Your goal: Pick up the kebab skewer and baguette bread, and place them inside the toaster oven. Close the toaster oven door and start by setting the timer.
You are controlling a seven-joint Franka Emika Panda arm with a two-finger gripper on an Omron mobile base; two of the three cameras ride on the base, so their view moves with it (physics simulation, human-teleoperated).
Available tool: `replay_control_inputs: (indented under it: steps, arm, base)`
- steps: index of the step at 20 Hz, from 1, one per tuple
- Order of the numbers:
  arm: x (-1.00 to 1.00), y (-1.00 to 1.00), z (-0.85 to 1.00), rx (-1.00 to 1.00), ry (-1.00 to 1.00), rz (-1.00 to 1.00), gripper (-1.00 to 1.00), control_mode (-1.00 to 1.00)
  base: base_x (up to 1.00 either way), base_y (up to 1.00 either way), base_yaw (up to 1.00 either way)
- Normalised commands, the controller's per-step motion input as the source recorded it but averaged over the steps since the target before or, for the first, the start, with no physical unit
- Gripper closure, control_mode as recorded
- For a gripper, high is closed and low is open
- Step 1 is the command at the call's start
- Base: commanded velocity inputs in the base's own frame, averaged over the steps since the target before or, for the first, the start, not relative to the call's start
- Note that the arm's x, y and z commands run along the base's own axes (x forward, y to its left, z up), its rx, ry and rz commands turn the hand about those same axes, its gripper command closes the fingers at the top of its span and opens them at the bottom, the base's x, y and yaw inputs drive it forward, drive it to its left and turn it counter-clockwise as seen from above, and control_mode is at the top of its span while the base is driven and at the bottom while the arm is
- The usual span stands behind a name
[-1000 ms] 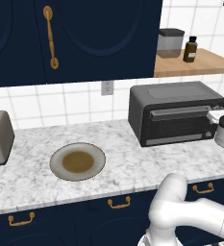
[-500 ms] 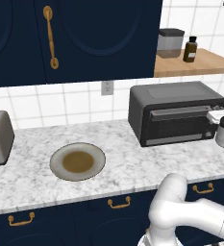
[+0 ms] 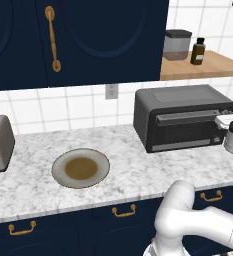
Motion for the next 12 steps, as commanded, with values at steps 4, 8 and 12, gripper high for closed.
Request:
replay_control_inputs:
  steps: [4, 8, 12]
  arm:
    - [0.10, 0.00, 0.00, 0.15, 0.00, 0.04, 1.00, -1.00]
    - [0.17, 0.00, 0.00, 0.22, 0.00, 0.00, 1.00, -1.00]
    - [0.22, 0.00, 0.00, 0.23, 0.01, 0.00, 1.00, -1.00]
  base:
    - [0.00, 0.00, 0.00]
    - [0.00, 0.00, 0.00]
    - [0.00, 0.00, 0.00]
